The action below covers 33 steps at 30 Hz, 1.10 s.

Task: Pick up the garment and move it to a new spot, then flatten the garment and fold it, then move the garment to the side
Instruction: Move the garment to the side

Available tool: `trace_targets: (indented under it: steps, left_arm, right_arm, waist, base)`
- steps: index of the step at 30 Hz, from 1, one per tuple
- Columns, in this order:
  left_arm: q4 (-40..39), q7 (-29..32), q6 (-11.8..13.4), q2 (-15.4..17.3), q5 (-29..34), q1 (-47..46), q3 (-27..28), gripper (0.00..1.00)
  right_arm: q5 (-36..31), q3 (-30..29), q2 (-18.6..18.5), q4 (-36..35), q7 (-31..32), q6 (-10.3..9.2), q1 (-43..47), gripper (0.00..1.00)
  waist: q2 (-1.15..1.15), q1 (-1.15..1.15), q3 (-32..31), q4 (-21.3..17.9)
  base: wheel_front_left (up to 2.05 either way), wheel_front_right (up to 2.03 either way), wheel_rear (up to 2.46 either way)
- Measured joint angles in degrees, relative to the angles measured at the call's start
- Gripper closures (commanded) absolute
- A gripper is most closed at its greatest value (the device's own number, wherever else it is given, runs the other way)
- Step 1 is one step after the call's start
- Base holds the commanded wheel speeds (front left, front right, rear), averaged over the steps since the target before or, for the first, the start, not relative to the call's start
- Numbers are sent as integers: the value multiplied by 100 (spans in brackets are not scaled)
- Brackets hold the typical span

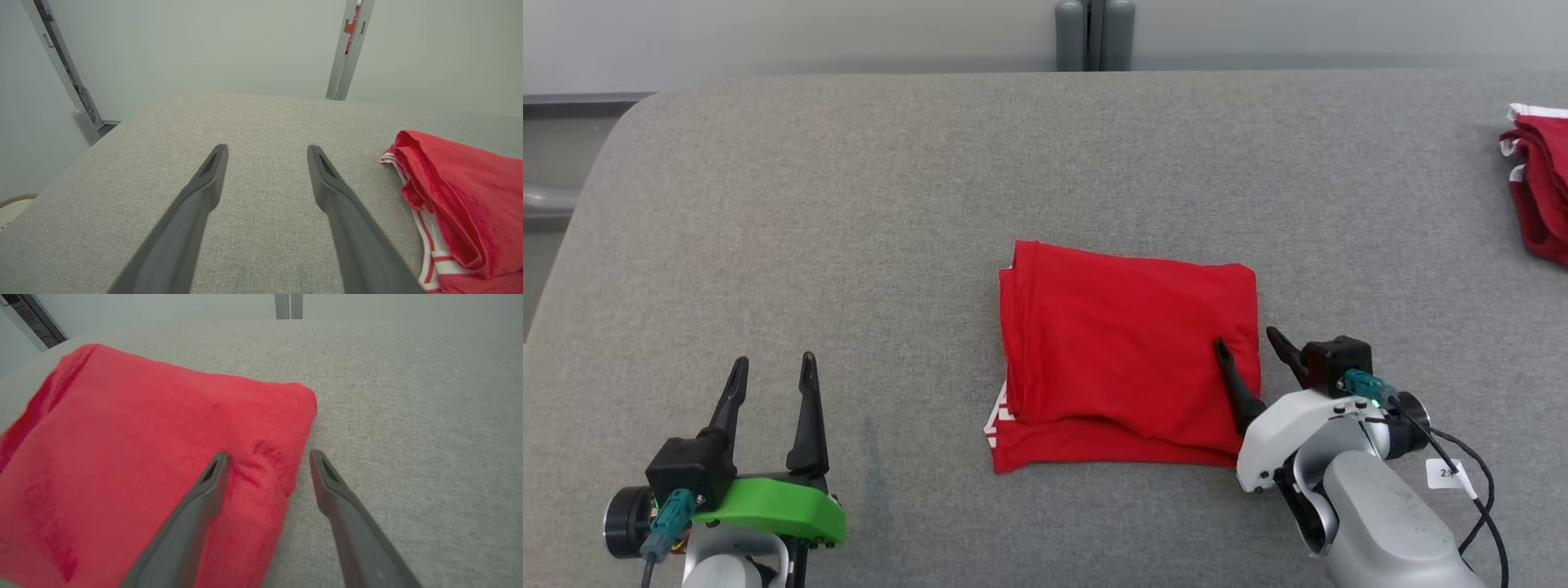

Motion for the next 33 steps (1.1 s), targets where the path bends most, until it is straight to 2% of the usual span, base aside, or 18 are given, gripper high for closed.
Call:
trace_targets:
  steps: [9,10,11,18,21,26,31,33]
  left_arm:
    - [186,-87,-2,-3,-52,-116,-5,0]
    - [199,-96,-1,-4,-76,-120,-5,0]
    - [215,-98,1,-7,-83,-125,-8,0]
    - [259,-107,3,-35,-91,-225,-38,0]
    - [218,-109,4,-42,-91,-281,-46,0]
    - [112,-126,1,-49,-83,-452,-121,0]
    - [-43,-133,-9,-64,-37,-727,-177,0]
    - [-145,-133,-26,-47,75,-950,-208,0]
  right_arm:
    - [248,0,144,823,-166,1,-132,0]
    - [325,38,151,858,-167,1,-140,65]
    - [392,78,154,875,-169,1,-160,100]
    - [571,311,151,888,-156,3,-455,100]
    - [485,359,-73,786,-156,4,-792,100]
    - [356,676,-631,708,-100,4,-1446,100]
    - [378,1076,-1356,441,148,4,-2208,100]
    - [612,1270,-1991,104,385,5,-2757,100]
  waist:
    - [0,0,164,111]
    - [0,0,168,99]
    - [0,0,171,88]
    - [0,0,209,1]
    - [0,0,291,-35]
    - [0,0,541,-109]
    - [0,0,935,-231]
    - [0,0,1302,-373]
  base:
    - [0,0,0]
    - [0,0,0]
    - [0,0,0]
    - [0,0,0]
    - [0,0,0]
    - [0,0,0]
    - [0,0,0]
    - [0,0,0]
